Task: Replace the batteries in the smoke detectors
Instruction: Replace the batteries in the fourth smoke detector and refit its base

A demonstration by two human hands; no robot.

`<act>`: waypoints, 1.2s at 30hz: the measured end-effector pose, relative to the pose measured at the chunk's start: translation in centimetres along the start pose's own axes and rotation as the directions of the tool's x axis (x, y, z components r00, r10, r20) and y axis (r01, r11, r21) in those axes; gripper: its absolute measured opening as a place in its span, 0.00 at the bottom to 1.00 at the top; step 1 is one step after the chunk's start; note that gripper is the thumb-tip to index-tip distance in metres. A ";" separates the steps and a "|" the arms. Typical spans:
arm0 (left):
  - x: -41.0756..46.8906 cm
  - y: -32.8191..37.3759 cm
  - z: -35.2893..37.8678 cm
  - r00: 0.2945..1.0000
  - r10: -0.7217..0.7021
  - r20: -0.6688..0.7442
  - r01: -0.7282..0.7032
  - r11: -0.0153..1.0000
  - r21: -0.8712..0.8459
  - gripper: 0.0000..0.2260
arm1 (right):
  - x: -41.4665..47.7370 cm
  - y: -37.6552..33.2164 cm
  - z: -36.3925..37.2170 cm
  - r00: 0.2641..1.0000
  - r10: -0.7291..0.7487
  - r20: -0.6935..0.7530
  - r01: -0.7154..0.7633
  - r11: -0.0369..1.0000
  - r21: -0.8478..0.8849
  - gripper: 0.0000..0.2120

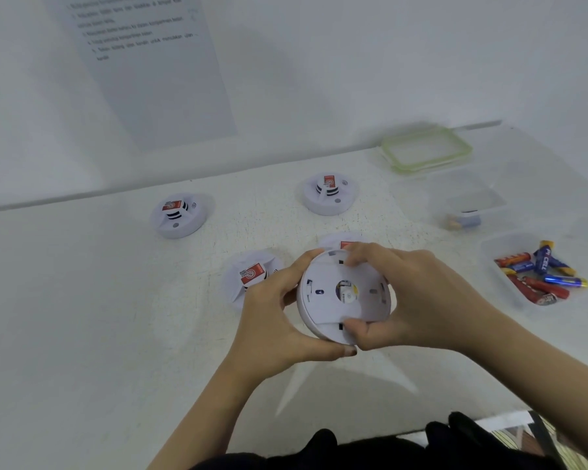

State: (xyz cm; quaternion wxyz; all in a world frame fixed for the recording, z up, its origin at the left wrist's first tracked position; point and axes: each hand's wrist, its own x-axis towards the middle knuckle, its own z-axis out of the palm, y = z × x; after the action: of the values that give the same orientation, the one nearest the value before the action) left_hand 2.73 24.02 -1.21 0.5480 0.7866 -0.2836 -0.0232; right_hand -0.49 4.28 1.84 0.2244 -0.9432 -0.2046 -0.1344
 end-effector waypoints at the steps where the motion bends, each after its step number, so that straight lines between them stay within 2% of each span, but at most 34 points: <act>1: 0.0 0.0 0.0 1.000 0.003 -0.001 -0.003 1.000 0.001 0.42 | 0.0 0.0 0.1 1.000 -0.003 -0.011 0.003 1.000 0.004 0.30; 7: -0.1 -0.2 0.1 1.000 0.021 0.012 -0.021 1.000 0.017 0.39 | -0.3 -0.3 0.8 0.997 0.004 -0.081 -0.002 1.000 0.029 0.30; 17: 0.4 0.1 0.2 0.999 0.046 -0.010 -0.046 0.998 0.035 0.40 | -0.6 -0.5 1.0 0.986 0.074 -0.147 -0.066 0.996 0.054 0.30; 21: 0.2 -0.1 0.2 1.000 0.004 -0.013 -0.004 1.000 0.000 0.41 | -0.7 0.3 1.0 0.983 0.161 -0.085 -0.136 0.961 0.241 0.28; 24: 0.2 0.0 0.2 1.000 -0.001 -0.005 0.001 1.000 -0.023 0.41 | -0.6 0.8 0.8 0.987 0.157 -0.031 -0.130 0.903 0.410 0.29; 29: 0.6 0.2 0.3 1.000 0.012 0.018 -0.012 1.000 -0.012 0.41 | -0.8 0.2 1.2 0.978 0.152 -0.143 -0.072 0.889 0.452 0.27; 34: 1.4 0.6 0.2 0.998 0.064 -0.024 -0.063 0.997 0.048 0.38 | -0.9 -0.1 2.2 0.959 0.263 -0.104 -0.220 0.926 0.306 0.30; 36: 1.8 0.8 0.4 0.992 0.114 -0.048 -0.106 0.984 0.142 0.36 | -0.6 -0.7 2.5 0.950 0.310 -0.036 -0.262 0.856 0.445 0.32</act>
State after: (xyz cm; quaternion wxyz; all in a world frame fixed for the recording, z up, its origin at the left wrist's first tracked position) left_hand 3.76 22.66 -0.13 0.4999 0.8064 -0.3120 0.0490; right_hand -0.95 5.81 -0.28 0.4572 -0.8805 -0.0745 -0.1003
